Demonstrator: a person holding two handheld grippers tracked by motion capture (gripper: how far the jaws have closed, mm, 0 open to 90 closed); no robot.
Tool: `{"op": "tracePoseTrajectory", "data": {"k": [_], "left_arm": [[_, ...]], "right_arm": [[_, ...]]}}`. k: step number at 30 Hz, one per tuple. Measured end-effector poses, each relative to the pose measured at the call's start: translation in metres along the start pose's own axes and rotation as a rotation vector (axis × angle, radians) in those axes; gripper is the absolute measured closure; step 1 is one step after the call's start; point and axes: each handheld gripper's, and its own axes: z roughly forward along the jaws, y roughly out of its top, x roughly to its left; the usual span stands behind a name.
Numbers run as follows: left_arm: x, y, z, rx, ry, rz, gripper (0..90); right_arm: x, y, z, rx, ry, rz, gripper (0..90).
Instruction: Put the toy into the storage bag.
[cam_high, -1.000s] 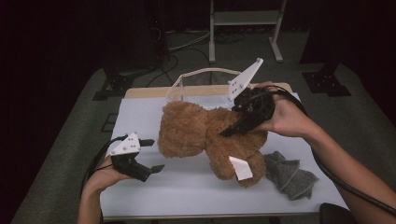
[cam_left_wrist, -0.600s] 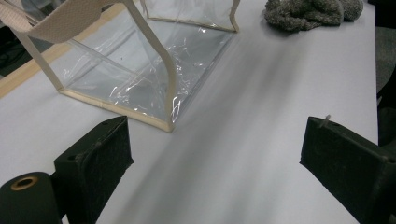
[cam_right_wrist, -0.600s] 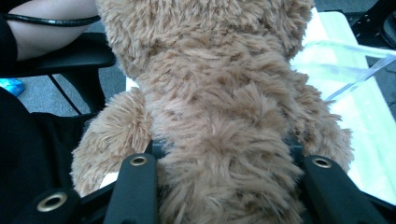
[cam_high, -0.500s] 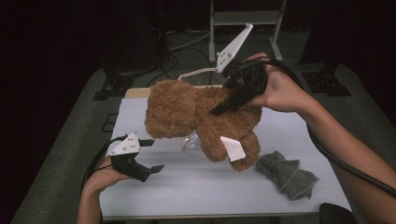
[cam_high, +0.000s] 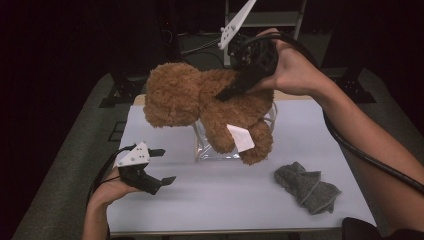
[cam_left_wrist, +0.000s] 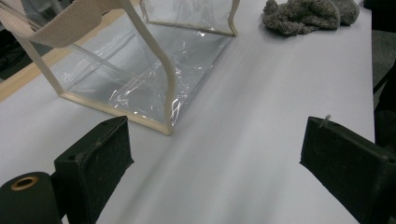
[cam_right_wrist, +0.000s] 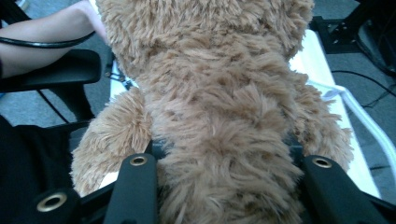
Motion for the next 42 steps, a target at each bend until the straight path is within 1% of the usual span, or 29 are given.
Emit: {"op": "tracePoseTrajectory", "data": {"k": [2, 8, 9, 13, 14, 19, 20, 23, 24, 26, 28, 29, 30, 32, 34, 36, 38, 40, 42], "left_arm": [[0.000, 0.000, 0.000, 0.001, 0.001, 0.006, 7.9], [0.000, -0.001, -0.002, -0.010, 0.002, -0.009, 7.9], [0.001, -0.001, -0.002, -0.007, 0.004, -0.003, 7.9], [0.000, -0.001, -0.003, -0.021, -0.001, -0.006, 7.9], [0.001, -0.001, -0.003, -0.016, -0.001, -0.002, 7.9], [0.001, -0.003, 0.001, -0.006, -0.005, -0.017, 7.9], [0.001, -0.003, 0.001, 0.001, -0.005, -0.012, 7.9], [0.001, -0.003, 0.001, 0.002, -0.010, -0.008, 7.9], [0.000, -0.003, 0.001, 0.002, -0.009, -0.005, 7.9], [0.000, -0.003, 0.002, -0.006, -0.012, -0.013, 7.9], [0.000, -0.003, 0.003, 0.003, -0.016, -0.004, 7.9], [0.000, -0.003, 0.003, 0.004, -0.019, -0.005, 7.9], [0.000, -0.003, 0.004, 0.007, -0.018, -0.005, 7.9], [0.000, -0.004, 0.004, 0.006, -0.020, -0.003, 7.9], [0.000, -0.004, 0.003, 0.001, -0.019, -0.003, 7.9], [0.000, -0.004, 0.002, -0.001, -0.015, -0.006, 7.9], [0.000, -0.004, 0.002, -0.001, -0.017, -0.007, 7.9], [-0.001, -0.004, 0.004, 0.003, -0.021, -0.007, 7.9], [-0.002, -0.003, 0.005, 0.010, -0.025, -0.001, 7.9]], "right_arm": [[-0.006, 0.006, 0.000, 0.012, -0.008, 0.008, 55.5], [-0.027, 0.017, 0.005, 0.029, -0.013, 0.033, 55.5], [-0.031, 0.019, 0.005, 0.031, -0.016, 0.036, 55.5], [-0.054, 0.023, 0.004, 0.034, -0.045, 0.060, 55.5], [-0.060, 0.024, 0.004, 0.037, -0.053, 0.070, 55.5], [-0.090, 0.027, 0.006, 0.046, -0.074, 0.107, 55.5], [-0.096, 0.027, 0.007, 0.048, -0.077, 0.117, 55.5], [-0.112, 0.029, 0.011, 0.064, -0.095, 0.135, 55.5], [-0.117, 0.029, 0.012, 0.071, -0.103, 0.141, 55.5], [-0.125, 0.029, 0.016, 0.078, -0.116, 0.146, 55.5], [-0.133, 0.028, 0.020, 0.089, -0.129, 0.146, 55.4], [-0.136, 0.028, 0.022, 0.088, -0.141, 0.146, 55.4], [-0.138, 0.028, 0.024, 0.082, -0.140, 0.148, 55.4], [-0.142, 0.025, 0.029, 0.073, -0.135, 0.161, 55.4], [-0.141, 0.023, 0.037, 0.081, -0.123, 0.156, 55.4], [-0.136, 0.021, 0.045, 0.088, -0.100, 0.139, 55.3], [-0.131, 0.019, 0.052, 0.088, -0.075, 0.134, 55.3], [-0.124, 0.018, 0.057, 0.087, -0.052, 0.119, 55.3], [-0.117, 0.017, 0.061, 0.083, -0.026, 0.116, 55.3]]}}
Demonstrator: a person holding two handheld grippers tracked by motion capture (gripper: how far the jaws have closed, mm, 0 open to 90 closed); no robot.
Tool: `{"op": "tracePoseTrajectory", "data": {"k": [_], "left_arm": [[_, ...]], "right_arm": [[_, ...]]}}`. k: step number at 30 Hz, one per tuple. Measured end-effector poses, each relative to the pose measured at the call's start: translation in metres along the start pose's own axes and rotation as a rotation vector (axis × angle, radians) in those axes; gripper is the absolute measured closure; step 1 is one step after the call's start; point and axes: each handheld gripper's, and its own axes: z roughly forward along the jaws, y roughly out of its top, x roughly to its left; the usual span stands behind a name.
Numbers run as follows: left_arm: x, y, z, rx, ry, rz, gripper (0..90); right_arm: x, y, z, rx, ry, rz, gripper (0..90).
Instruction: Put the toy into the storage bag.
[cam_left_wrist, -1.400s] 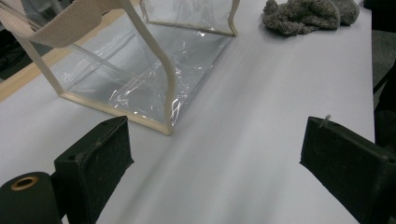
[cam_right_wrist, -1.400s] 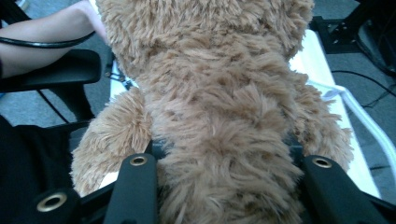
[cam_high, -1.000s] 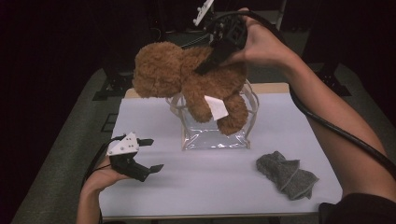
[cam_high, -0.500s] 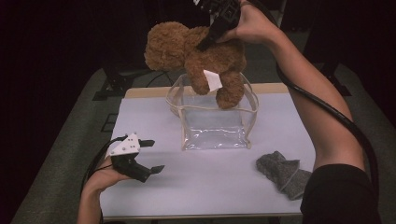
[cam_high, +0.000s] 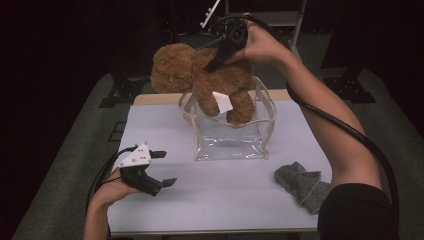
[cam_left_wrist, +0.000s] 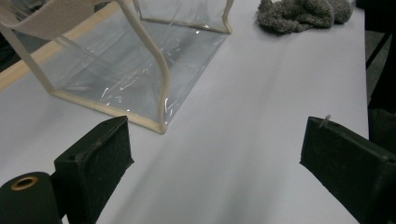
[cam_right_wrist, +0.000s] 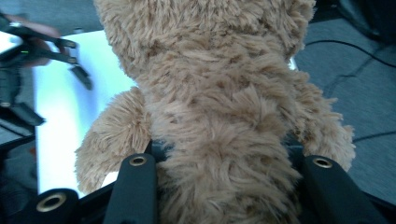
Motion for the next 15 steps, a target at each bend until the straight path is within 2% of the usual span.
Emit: {"op": "tracePoseTrajectory", "data": {"k": [4, 6, 10, 15], "left_arm": [[0.000, 0.000, 0.002, 0.006, -0.003, 0.001, 7.9], [0.000, 0.000, 0.002, 0.006, -0.002, 0.001, 7.9], [-0.001, 0.001, 0.001, 0.001, -0.002, 0.002, 7.9], [0.000, 0.000, 0.002, 0.002, -0.003, -0.001, 7.9]], "right_arm": [[0.014, -0.006, 0.007, -0.001, 0.057, -0.025, 55.2], [0.016, -0.010, 0.011, -0.001, 0.075, -0.024, 54.9], [0.006, -0.022, 0.018, 0.018, 0.067, 0.011, 54.8], [-0.016, -0.038, 0.016, 0.024, 0.032, 0.064, 54.8]]}}
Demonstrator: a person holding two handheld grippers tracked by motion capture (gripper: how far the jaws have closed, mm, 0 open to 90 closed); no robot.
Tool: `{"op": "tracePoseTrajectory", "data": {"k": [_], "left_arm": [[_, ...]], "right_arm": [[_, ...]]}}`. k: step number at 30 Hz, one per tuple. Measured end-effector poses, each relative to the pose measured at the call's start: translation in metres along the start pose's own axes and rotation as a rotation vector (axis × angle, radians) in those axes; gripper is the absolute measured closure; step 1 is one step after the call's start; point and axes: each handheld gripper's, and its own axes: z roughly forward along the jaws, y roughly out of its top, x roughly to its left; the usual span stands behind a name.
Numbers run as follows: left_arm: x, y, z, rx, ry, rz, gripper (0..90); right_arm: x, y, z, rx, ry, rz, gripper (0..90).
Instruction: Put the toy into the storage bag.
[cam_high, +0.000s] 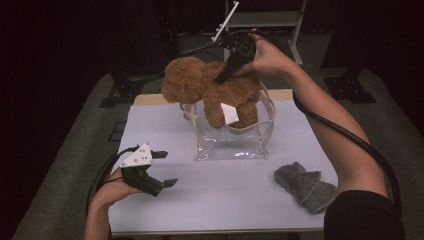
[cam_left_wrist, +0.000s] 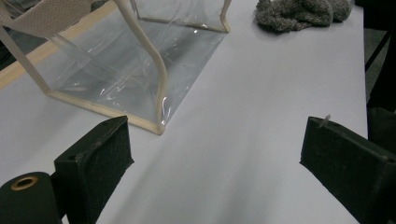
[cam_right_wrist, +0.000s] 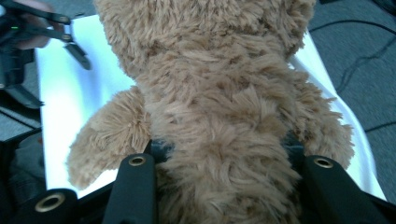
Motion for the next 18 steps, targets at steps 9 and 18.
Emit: {"op": "tracePoseTrajectory", "data": {"k": [9, 18], "left_arm": [[-0.001, 0.001, 0.001, 0.000, -0.006, 0.004, 7.9], [-0.002, 0.002, -0.001, -0.001, -0.003, 0.004, 7.9]], "right_arm": [[-0.027, -0.017, -0.013, -0.033, -0.048, 0.078, 54.9], [-0.037, -0.028, -0.020, -0.053, -0.073, 0.097, 54.8]]}}
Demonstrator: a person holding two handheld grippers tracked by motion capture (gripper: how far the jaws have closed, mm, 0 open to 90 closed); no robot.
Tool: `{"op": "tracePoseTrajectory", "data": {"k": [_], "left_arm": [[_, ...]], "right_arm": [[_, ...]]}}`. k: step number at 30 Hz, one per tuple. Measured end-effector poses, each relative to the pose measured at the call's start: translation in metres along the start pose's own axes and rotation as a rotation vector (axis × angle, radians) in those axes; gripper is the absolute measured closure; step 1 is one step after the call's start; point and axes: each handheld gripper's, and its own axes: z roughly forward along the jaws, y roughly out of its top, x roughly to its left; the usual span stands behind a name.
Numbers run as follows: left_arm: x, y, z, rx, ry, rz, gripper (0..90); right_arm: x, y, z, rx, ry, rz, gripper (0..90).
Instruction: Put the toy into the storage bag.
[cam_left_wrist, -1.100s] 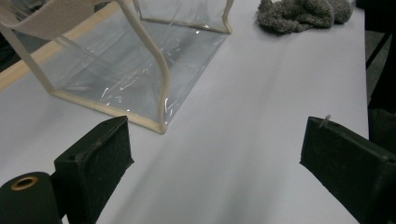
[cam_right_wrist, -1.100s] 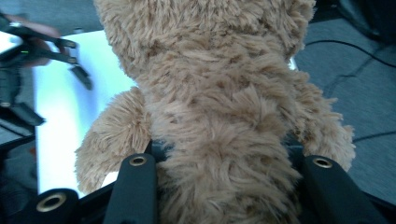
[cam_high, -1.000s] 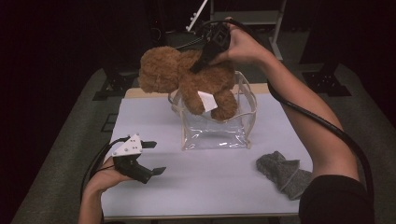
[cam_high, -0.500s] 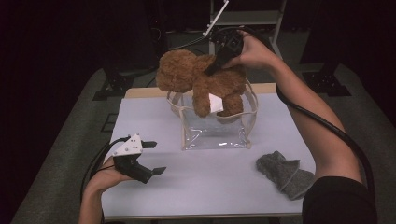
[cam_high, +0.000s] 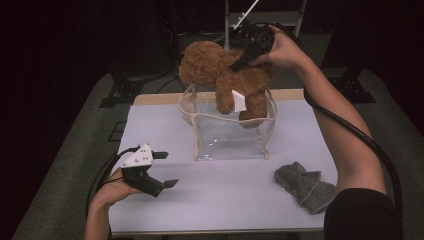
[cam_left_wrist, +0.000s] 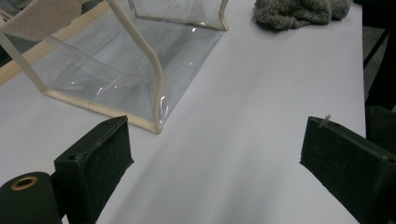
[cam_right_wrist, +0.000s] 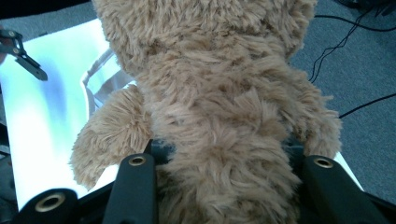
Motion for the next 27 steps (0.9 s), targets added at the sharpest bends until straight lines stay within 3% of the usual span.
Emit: {"op": "tracePoseTrajectory", "data": {"k": [8, 16, 27], "left_arm": [[-0.001, 0.000, 0.000, 0.000, 0.002, -0.001, 7.9], [-0.001, 0.000, 0.000, 0.003, -0.001, 0.006, 7.9], [-0.002, 0.001, 0.001, 0.007, -0.003, 0.010, 7.9]], "right_arm": [[0.013, -0.008, 0.017, 0.025, 0.032, -0.033, 54.7], [0.017, -0.033, 0.039, 0.078, 0.068, -0.007, 54.7], [0.027, -0.054, 0.072, 0.162, 0.084, -0.021, 55.3]]}}
